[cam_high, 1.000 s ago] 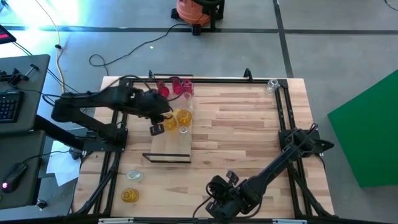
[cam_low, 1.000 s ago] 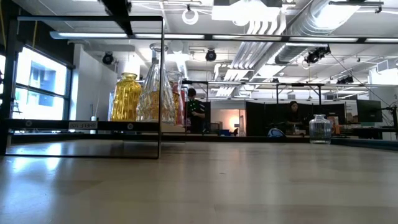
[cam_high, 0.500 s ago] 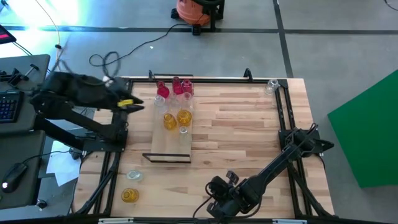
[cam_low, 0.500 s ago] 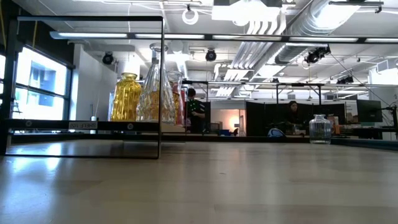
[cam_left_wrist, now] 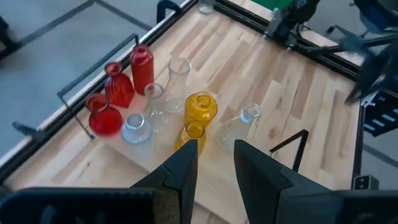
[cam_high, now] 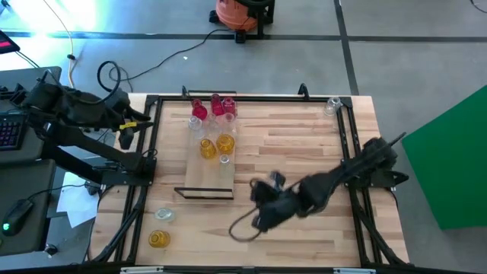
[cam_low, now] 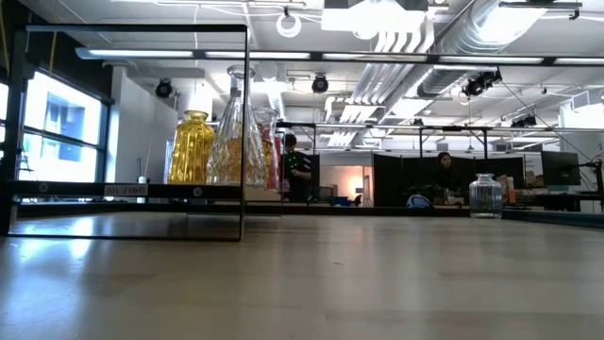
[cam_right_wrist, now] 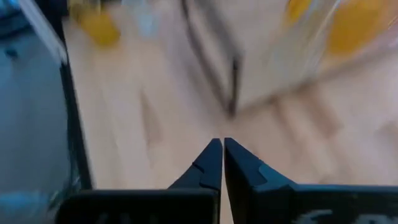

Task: Sort vases onto shelf
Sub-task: Put the transparent vase on the shelf aligned with the other transparent vase

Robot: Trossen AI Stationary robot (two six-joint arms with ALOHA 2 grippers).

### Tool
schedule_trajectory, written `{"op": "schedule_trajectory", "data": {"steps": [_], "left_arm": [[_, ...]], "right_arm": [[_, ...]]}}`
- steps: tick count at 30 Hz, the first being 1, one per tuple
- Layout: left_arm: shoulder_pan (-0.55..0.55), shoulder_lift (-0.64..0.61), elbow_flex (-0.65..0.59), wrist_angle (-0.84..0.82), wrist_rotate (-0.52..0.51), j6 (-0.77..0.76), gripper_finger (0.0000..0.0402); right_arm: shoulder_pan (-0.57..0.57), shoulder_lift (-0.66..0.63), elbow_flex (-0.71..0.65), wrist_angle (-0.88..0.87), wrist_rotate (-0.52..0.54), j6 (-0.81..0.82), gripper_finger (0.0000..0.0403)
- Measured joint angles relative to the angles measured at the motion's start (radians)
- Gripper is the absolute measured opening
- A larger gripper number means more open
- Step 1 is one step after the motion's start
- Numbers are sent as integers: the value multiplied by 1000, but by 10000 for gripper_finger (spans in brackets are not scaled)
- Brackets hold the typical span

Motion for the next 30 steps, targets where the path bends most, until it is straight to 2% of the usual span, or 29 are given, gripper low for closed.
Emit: {"op": "schedule_trajectory", "data": {"steps": [6,11,14,17,21,27,30], "left_arm": [[0,0,-22,-10,25,-79,94],[0,1,-100,-13,61,-116,95],[0,2,-151,-10,88,-133,94],[0,2,-176,14,79,-141,92],[0,-7,-189,67,32,-61,90],[2,-20,-189,102,-142,30,90],[2,-20,-188,113,-172,77,90]], "right_arm": [[-78,-177,1,25,182,-188,0],[-157,-315,1,-83,347,-207,0],[-225,-375,1,-152,361,-179,0],[-303,-407,1,-207,324,-164,0],[-427,-416,1,-316,236,-120,0],[-653,-377,-2,-433,-13,-112,0],[-746,-352,-2,-435,-109,-185,0]]}}
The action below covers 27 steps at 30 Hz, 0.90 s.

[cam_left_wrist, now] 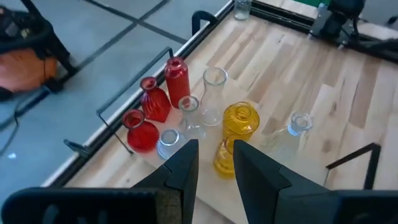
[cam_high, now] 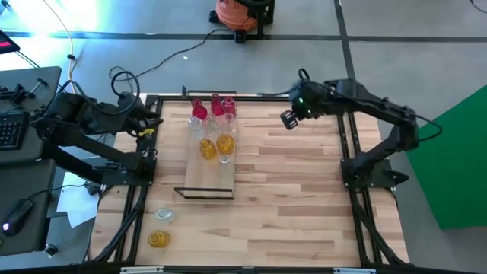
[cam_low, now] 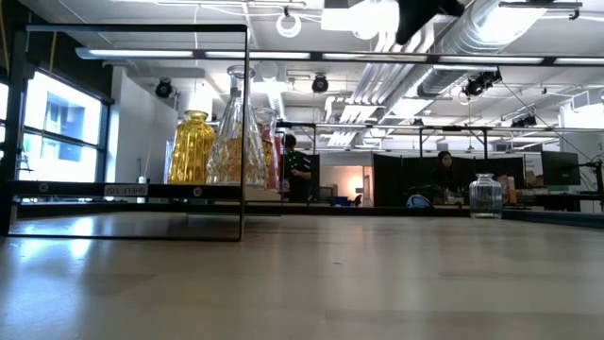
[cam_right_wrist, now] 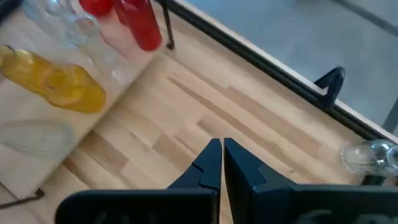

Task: Sort vases onto shelf
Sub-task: Put the transparent vase on the shelf aligned with the other transparent vase

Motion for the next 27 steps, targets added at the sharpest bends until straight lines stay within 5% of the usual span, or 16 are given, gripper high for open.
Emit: {"op": "schedule_trajectory", "data": {"steps": [7,17,23,27], "left_arm": [[0,2,0,56,-32,108,90],[1,9,0,181,-335,140,90],[1,-19,0,172,-340,141,90],[1,-37,1,167,-371,168,90]], "right_arm": [[-232,84,0,-48,-94,-239,0],[-527,207,0,-113,-113,-453,0],[-659,210,0,-116,-177,-540,7],[-719,210,-20,-114,-248,-548,51]]}}
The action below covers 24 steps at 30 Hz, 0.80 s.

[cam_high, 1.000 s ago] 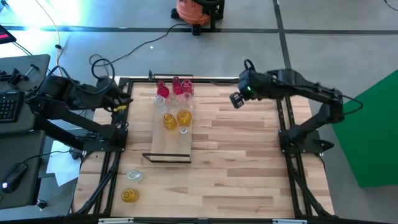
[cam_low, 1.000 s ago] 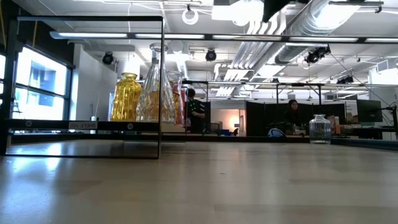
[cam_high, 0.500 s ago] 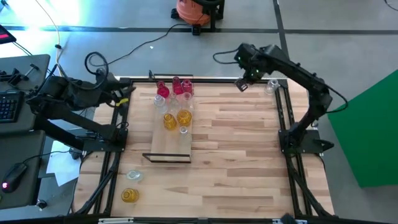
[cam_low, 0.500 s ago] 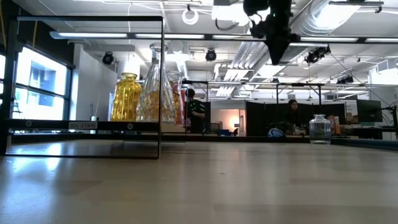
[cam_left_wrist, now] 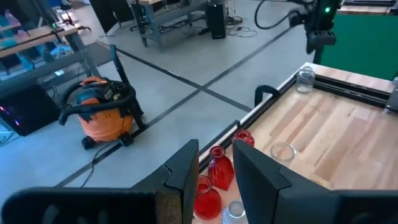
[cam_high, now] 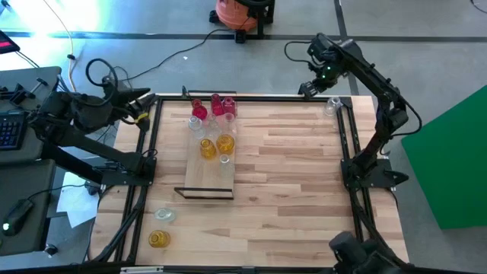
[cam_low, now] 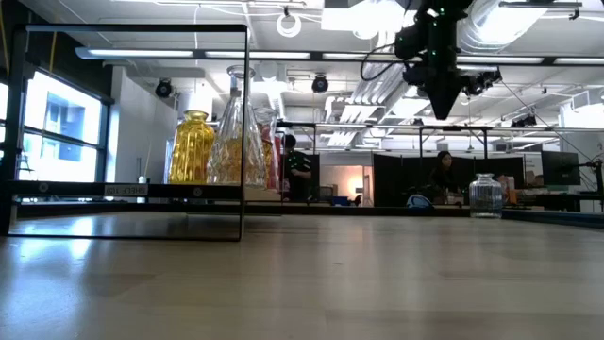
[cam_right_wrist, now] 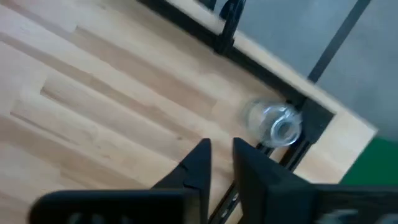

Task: Sort vases onto shelf
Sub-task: Put the transparent vase on the shelf aligned with the other transparent vase

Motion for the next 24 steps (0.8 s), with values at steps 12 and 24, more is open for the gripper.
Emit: {"op": "schedule_trajectory", "data": {"steps": [12,24], "left_arm": [[0,-37,0,-5,16,16,90],[-1,-42,0,-5,17,15,90]], "right_arm": [[-72,0,-334,137,-6,143,182],[-70,0,-478,296,40,118,159]]}}
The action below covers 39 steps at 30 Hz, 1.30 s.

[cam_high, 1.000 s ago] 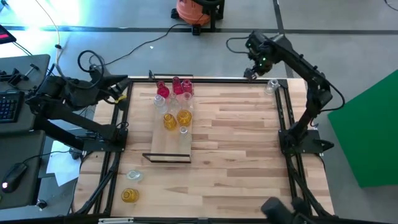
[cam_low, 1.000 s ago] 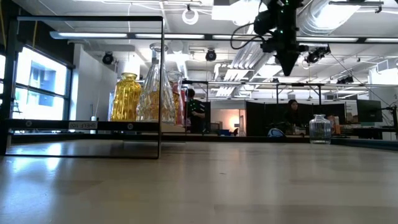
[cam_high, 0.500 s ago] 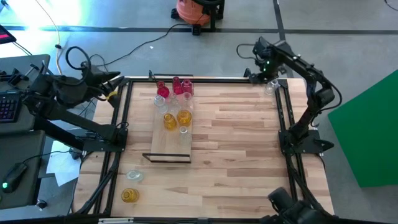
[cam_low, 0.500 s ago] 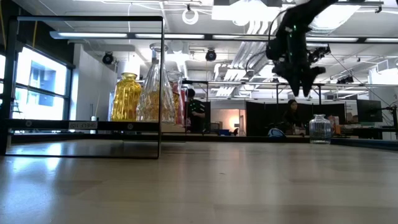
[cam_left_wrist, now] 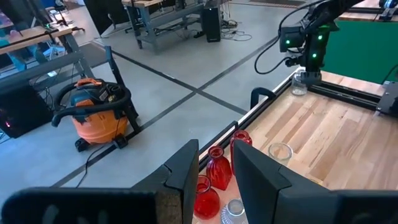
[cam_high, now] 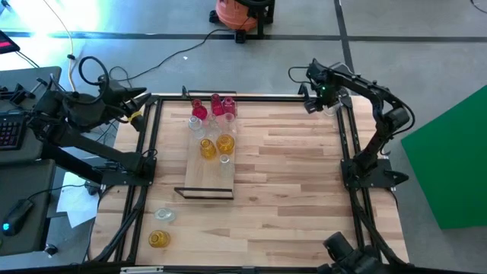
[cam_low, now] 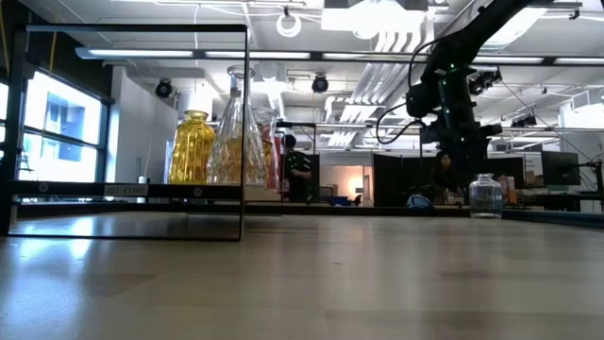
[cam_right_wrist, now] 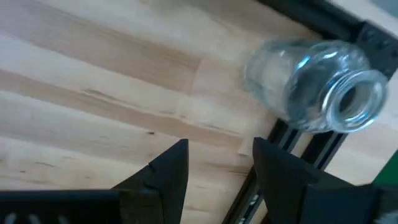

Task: Sort vases onto shelf
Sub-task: Put the transparent vase on the shelf aligned with the other transparent vase

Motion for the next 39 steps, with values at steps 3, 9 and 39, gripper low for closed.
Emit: {"op": "schedule_trajectory", "data": {"steps": [3,9,39], "left_arm": [[0,0,0,0,0,0,90],[0,0,0,0,1,-27,90],[0,3,0,-1,62,-42,90]], "right_arm": [[-1,0,18,2,47,-22,151],[-29,0,45,10,102,-48,144],[-30,-1,54,73,90,290,144]]}}
